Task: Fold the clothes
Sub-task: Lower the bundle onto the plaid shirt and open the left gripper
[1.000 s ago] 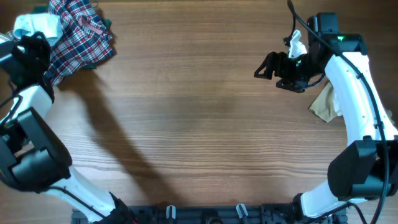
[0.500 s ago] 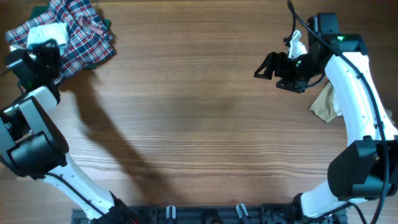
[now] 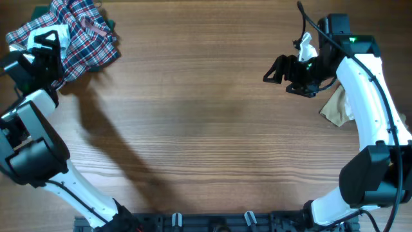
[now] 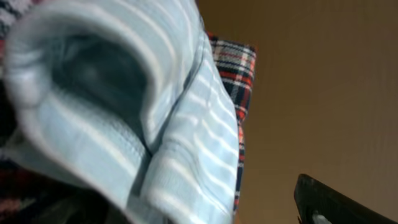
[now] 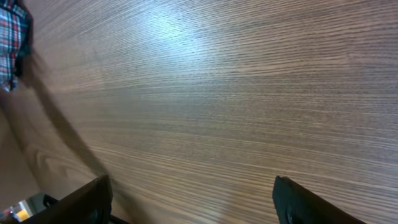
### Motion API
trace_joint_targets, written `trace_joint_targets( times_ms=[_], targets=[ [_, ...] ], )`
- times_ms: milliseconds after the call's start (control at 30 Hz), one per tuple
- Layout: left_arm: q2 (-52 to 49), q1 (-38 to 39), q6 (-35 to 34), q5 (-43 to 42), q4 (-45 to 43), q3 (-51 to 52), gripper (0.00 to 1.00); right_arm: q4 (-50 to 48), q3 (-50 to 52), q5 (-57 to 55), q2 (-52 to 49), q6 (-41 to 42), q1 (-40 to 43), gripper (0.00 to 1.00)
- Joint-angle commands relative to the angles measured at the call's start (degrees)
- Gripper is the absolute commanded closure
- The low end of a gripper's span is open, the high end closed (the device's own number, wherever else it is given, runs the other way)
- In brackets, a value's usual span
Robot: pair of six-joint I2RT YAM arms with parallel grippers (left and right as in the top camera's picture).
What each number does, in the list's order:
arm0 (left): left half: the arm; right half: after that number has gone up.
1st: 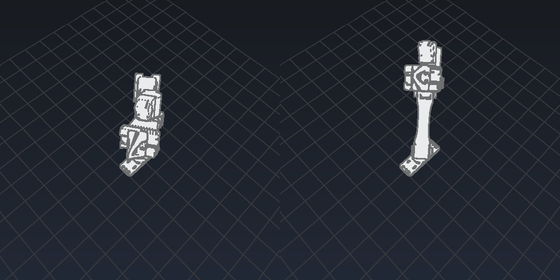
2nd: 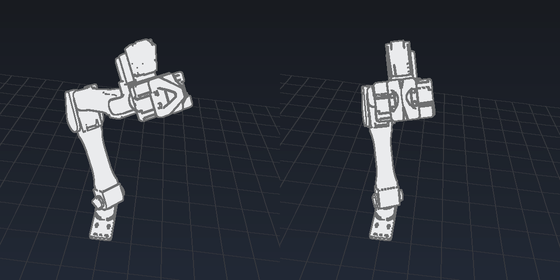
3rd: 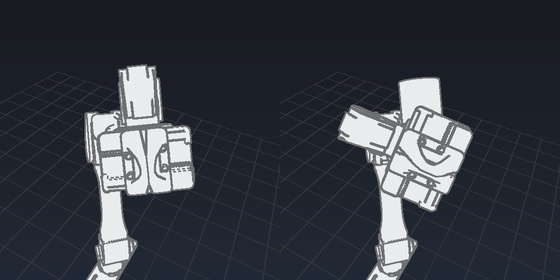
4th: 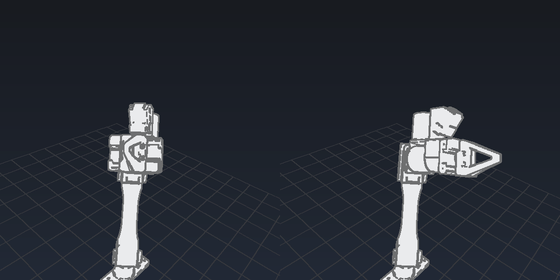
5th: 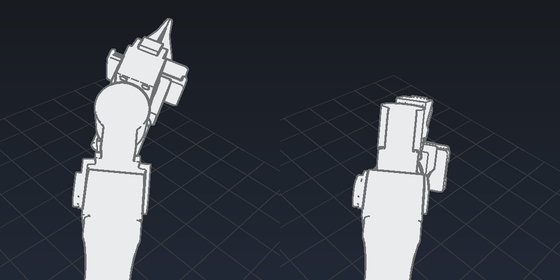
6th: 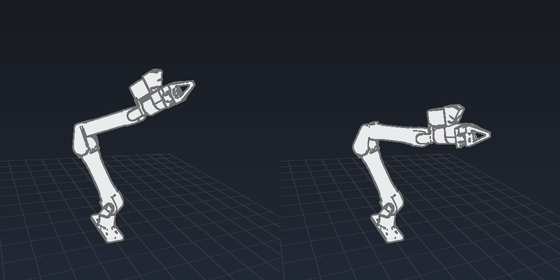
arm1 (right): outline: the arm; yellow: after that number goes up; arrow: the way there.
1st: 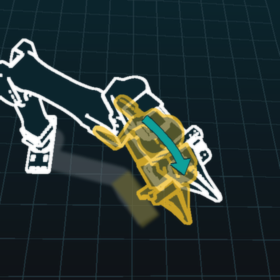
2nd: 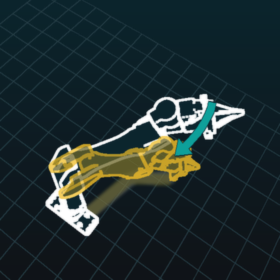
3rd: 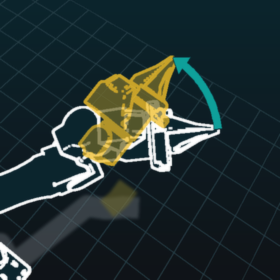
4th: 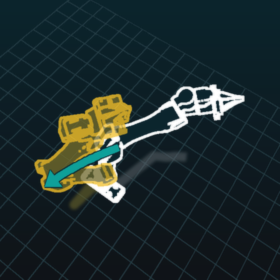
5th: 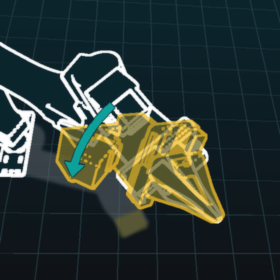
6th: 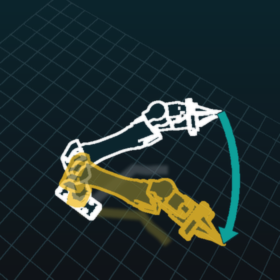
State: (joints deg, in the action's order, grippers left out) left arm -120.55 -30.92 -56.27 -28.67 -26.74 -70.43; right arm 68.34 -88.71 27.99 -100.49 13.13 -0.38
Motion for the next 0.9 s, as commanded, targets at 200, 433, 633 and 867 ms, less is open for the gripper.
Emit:
trace_joint_targets(
  times_ms=[200, 433, 633, 867],
  targets=[
    [13.1, -0.2, 0.5, -2.4, 16.2, -0.9, 0.0, -0.1, -0.5, -0.8, 1.6, -1.2, -0.1, 0.17],
    [25.1, -0.2, 4.5, -0.5, 30.6, -0.9, 0.0, -0.3, -0.5, -0.8, 1.6, -2.6, -0.1, 0.16],
    [26.8, -0.1, 7.0, 12.0, 28.2, -0.9, 0.78, -0.9, -0.5, -0.8, 1.6, -2.6, -0.1, 0.16],
    [16.8, 0.0, 7.0, 14.4, 17.5, -0.9, 0.96, -0.8, -0.5, -0.6, 1.6, -2.5, -0.1, 0.16]
  ],
)
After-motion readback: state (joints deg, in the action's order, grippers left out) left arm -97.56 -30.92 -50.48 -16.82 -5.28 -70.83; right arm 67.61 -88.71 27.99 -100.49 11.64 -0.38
